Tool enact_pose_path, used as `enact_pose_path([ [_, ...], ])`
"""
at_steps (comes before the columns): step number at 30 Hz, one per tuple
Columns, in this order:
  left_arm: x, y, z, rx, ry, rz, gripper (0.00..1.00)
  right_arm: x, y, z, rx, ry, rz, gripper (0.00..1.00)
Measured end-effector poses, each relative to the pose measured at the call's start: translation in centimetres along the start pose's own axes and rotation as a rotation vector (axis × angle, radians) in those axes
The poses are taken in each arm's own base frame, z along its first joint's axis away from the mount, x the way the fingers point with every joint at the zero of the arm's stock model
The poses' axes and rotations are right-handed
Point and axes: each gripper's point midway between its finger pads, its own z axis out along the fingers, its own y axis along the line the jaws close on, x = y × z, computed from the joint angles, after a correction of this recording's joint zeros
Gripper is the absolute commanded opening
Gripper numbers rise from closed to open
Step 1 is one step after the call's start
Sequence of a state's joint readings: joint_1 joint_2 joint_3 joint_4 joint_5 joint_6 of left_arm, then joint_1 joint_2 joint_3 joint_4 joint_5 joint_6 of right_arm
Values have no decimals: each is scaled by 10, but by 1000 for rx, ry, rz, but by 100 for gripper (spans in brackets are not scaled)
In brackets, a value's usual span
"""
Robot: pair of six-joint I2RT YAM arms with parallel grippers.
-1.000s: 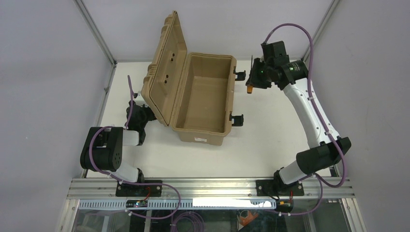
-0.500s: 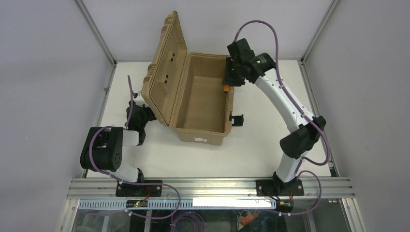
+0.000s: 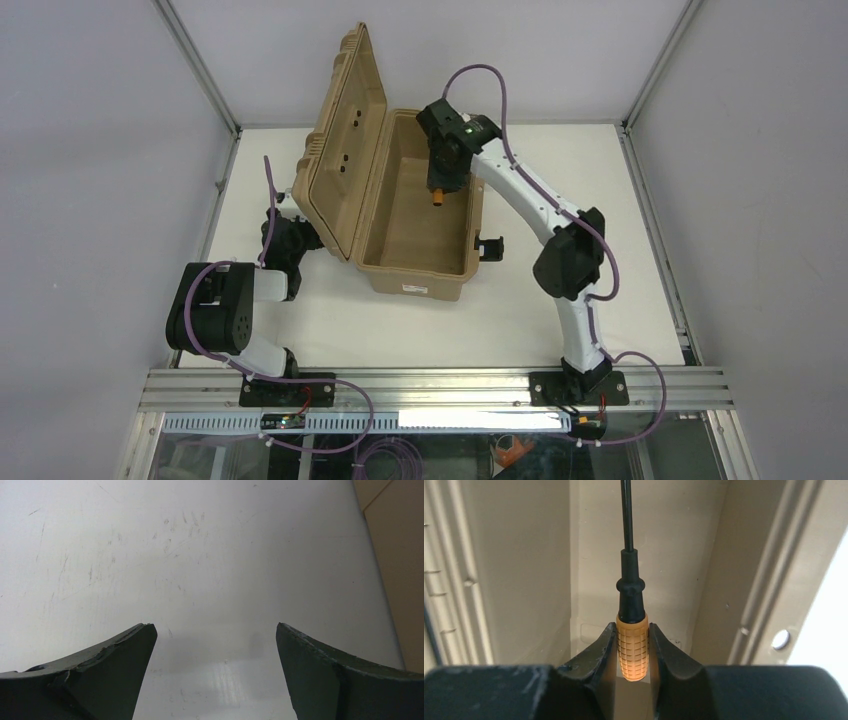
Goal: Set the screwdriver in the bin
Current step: Place the screwdriver in the bin.
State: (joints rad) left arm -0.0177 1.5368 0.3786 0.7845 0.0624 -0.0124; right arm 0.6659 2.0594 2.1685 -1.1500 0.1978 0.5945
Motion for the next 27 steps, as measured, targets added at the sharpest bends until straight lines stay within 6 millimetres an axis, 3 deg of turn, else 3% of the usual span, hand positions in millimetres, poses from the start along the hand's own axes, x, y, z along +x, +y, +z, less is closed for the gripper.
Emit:
enact_pose_path([
  [10, 0, 0, 0, 0, 0, 0, 99, 30, -3, 67, 92, 114, -4, 0],
  [27, 0, 0, 0, 0, 0, 0, 99, 70, -10, 142, 165, 225, -7, 0],
])
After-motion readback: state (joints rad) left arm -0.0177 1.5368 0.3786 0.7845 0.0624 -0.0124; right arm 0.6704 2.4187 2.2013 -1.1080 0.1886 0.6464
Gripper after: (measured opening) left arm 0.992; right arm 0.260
